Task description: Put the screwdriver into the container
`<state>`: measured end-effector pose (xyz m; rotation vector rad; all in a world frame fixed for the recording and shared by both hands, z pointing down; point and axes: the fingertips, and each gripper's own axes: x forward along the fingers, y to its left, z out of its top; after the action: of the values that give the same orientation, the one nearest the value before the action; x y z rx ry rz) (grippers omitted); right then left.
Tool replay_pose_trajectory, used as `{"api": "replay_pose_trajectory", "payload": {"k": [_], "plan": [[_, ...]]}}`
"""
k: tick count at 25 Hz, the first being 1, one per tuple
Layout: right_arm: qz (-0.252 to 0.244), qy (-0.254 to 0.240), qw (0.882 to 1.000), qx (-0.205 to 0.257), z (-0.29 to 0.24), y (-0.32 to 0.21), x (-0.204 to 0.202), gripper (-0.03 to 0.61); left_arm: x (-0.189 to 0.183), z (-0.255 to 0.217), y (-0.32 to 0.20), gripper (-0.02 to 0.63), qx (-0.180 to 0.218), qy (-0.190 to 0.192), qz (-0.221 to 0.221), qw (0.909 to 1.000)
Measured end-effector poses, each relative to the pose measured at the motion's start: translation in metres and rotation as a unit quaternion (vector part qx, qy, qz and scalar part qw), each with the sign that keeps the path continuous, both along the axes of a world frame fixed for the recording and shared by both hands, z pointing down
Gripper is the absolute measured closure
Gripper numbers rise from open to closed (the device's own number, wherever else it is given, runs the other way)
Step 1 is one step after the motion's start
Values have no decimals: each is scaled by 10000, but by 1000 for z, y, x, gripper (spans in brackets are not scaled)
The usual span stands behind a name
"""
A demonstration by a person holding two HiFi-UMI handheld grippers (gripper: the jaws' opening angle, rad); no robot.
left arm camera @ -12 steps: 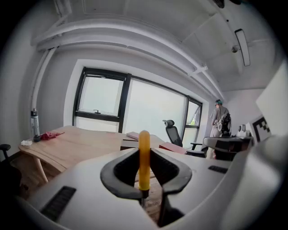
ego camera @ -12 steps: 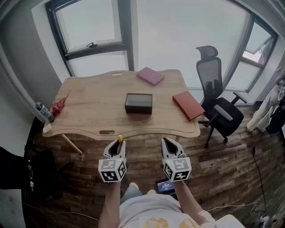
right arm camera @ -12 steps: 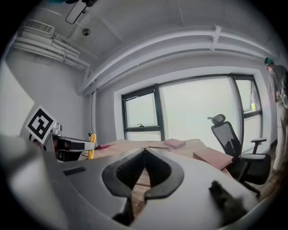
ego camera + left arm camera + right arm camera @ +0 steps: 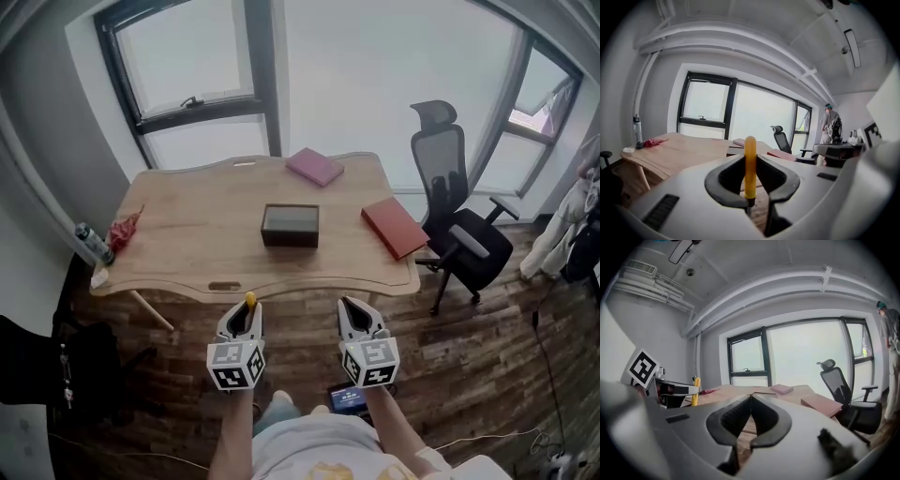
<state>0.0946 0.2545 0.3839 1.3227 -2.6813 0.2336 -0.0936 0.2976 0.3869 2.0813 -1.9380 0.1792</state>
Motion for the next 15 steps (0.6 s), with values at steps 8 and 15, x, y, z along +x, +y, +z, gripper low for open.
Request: {"api": "replay_pose_trajectory", "payload": {"k": [8,15], "plan": [[167,151,9991,352,-12,-2,10,546,10,-15,-1,534,236,-79,3,9997],[40,144,9989,435,-12,1,8,545,11,-21,0,534,394,-111,-102,9991]]}}
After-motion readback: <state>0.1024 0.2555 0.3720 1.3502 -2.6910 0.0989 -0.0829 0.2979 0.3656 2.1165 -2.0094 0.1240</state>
